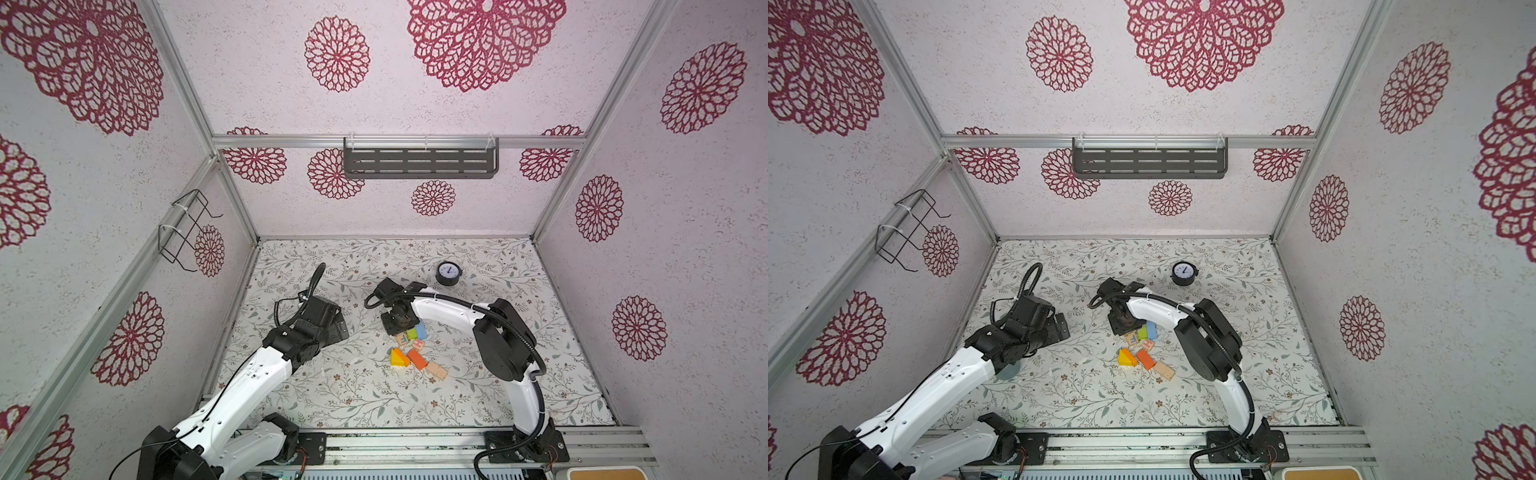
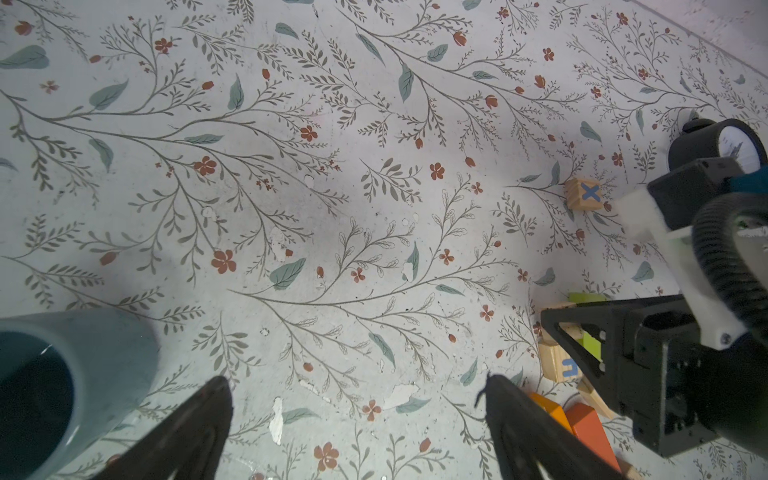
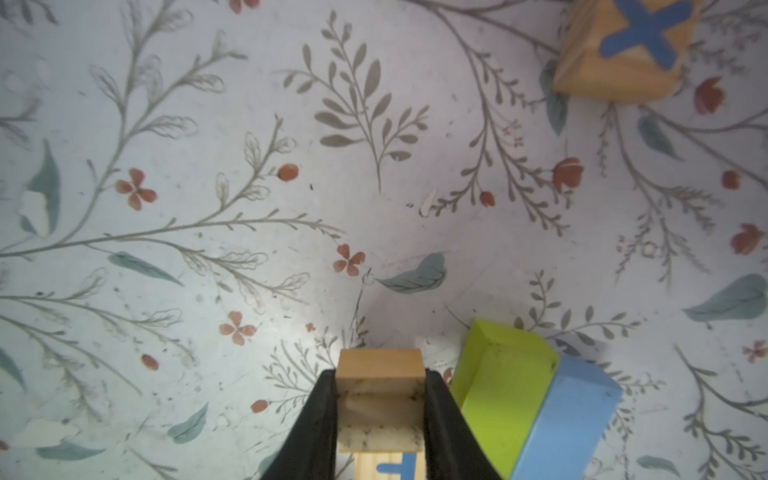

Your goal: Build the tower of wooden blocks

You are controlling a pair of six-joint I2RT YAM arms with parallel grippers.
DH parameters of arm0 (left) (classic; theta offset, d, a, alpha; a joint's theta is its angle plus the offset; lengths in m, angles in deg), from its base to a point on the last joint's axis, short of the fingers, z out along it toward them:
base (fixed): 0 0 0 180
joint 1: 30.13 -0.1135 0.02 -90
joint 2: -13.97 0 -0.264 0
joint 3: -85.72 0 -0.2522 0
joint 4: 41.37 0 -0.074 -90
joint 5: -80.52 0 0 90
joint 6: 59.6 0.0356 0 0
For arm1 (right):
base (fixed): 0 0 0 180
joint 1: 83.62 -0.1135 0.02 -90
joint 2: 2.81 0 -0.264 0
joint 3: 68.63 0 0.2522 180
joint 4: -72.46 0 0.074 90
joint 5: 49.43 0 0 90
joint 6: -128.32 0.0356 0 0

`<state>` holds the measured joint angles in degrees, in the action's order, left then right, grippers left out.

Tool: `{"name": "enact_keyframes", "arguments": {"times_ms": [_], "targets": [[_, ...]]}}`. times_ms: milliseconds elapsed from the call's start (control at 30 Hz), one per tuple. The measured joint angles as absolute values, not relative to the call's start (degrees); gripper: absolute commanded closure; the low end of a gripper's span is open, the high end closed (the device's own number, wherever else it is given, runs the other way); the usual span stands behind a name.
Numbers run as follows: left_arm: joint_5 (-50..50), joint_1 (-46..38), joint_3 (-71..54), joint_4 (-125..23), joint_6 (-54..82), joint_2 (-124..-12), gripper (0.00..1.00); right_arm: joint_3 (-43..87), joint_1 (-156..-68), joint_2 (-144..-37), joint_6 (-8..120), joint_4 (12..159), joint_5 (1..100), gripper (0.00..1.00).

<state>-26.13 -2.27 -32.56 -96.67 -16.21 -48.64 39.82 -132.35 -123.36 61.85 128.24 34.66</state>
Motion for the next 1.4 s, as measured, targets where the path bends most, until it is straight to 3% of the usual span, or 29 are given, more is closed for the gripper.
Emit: {"name": "enact_keyframes", "arguments": {"times_ms": [467,933,1400], "targets": [[-26.1,-2.3,-18.7,-95.9,-13.1,-61.3,0.03,55.7,-124.5,-123.9,59.8,134.4,35.2,0.68],[-25.0,-7.1,-18.4,-90.8,-13.3,-65.9,0.03,66.1,-120.1,-137.5,57.7,136.3,35.2,0.68],[-25.0,-7.8,-20.5,-87.1,-14.8,-67.4,0.03,72.4,-119.4,-141.1,57.3,135.5,35.0,0.67]]}}
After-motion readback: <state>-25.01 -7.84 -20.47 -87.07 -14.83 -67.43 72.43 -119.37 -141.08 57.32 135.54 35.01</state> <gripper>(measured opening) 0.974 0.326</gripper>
